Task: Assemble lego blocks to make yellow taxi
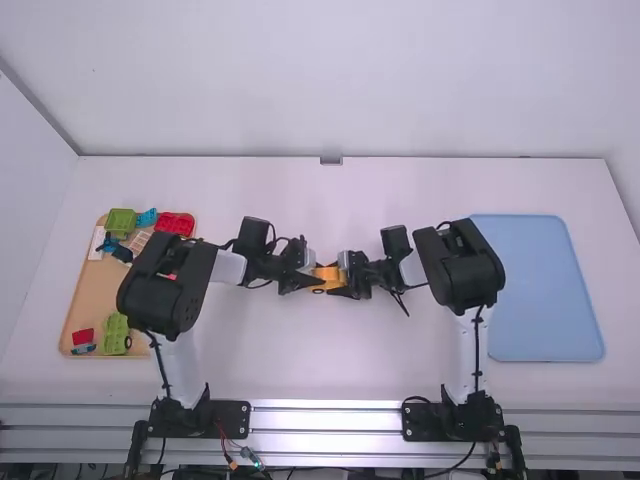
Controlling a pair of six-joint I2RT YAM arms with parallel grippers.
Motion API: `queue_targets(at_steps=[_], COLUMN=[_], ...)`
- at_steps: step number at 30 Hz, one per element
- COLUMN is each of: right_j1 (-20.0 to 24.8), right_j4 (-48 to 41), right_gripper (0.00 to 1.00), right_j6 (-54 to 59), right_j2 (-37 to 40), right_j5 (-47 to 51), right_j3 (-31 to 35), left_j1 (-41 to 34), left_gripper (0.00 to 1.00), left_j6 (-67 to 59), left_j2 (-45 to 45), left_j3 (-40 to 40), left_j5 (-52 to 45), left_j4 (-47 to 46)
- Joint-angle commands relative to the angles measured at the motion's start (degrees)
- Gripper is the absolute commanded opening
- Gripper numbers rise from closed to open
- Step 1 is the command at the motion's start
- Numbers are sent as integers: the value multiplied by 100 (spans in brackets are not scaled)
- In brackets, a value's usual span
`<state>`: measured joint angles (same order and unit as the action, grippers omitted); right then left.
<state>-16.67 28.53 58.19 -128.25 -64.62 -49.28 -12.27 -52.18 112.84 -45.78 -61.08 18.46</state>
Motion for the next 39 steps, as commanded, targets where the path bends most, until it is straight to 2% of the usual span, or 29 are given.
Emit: queue_targets(at_steps=[1, 11, 20, 26, 32, 39], right_j1=[-22, -4, 11, 11, 11, 11], right_j4=[-66, -63, -70, -68, -68, -68], right_gripper=[36, 35, 35, 36, 36, 36], right_j6=[-96, -140, -138, -138, -138, -138], right_j2=[-76, -76, -76, -76, -76, -76], right_j5=[256, 264, 299, 299, 297, 293], right_j3=[-15, -15, -15, -17, -20, -20], left_j1=[-131, -459, -105, 63, 57, -13], left_gripper=[4, 2, 2, 2, 2, 2], left_j6=[-17, 254, 291, 328, 319, 577], left_j2=[245, 247, -72, -433, -431, -365], left_j3=[15, 15, -33, -26, 66, 428], left_j5=[201, 1447, 669, 654, 651, 706], left_j4=[-107, -155, -136, -326, -378, 302])
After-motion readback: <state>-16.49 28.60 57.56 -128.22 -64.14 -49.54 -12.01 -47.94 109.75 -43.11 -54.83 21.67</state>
